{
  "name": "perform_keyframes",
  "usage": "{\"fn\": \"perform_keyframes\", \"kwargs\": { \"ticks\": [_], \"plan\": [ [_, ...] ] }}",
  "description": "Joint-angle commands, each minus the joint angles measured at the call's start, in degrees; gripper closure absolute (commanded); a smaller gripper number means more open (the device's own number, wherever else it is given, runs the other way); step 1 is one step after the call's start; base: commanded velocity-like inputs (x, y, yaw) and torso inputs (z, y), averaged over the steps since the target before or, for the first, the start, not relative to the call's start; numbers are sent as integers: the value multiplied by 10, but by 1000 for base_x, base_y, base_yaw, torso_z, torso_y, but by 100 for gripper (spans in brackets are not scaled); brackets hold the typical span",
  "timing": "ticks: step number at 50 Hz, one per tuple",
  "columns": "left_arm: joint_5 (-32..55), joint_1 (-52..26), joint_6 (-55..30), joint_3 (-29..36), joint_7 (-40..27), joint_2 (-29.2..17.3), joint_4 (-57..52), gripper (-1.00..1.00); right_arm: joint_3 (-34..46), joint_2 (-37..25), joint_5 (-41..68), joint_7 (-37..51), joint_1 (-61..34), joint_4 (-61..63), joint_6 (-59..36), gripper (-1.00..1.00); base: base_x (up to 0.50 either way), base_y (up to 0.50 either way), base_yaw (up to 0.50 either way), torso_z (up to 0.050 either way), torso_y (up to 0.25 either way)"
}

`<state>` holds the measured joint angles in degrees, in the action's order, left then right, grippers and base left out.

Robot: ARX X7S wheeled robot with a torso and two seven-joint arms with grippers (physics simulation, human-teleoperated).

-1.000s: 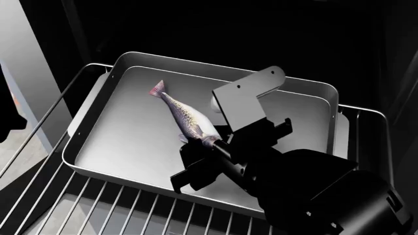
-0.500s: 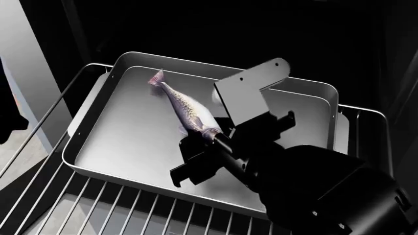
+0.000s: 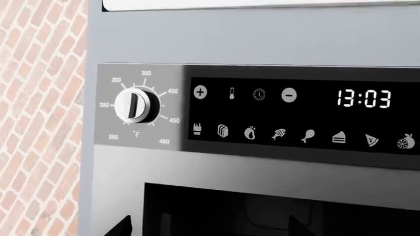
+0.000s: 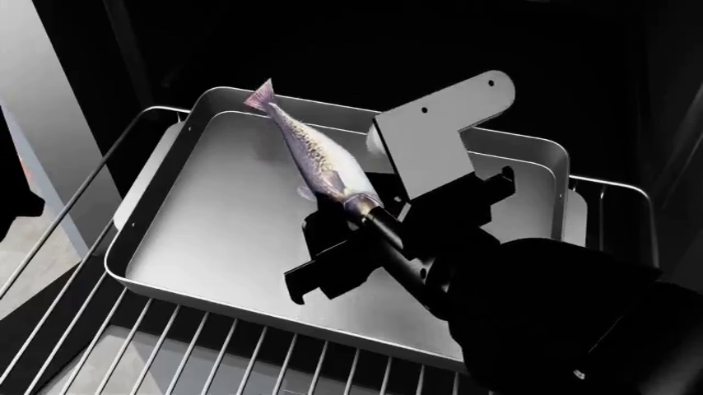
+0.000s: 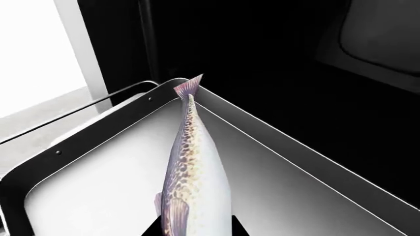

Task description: Pick the fish from the oven and place it on the plate on the counter.

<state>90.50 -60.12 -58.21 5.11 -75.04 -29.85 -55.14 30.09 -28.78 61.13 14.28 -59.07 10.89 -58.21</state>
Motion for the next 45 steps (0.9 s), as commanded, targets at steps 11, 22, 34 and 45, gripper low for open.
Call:
{"fn": "perform_keyframes", "kwargs": {
  "ticks": [11,22,34,45],
  "plan": [
    [19,-20,5,8,-16,-3,-3,-100,-66,-7,67,76,-35,68,-28,100,0,0,0,0,0],
    [9,-10,8,9,-7,-1,-4,-100,-84,-4,111,115,-54,97,-49,100,0,0,0,0,0],
    [-3,2,12,9,0,-1,-6,-100,-90,-1,135,139,-69,116,-58,100,0,0,0,0,0],
    [-11,12,15,11,6,1,-9,-100,-86,-1,132,136,-53,117,-49,100,0,0,0,0,0]
  ]
}}
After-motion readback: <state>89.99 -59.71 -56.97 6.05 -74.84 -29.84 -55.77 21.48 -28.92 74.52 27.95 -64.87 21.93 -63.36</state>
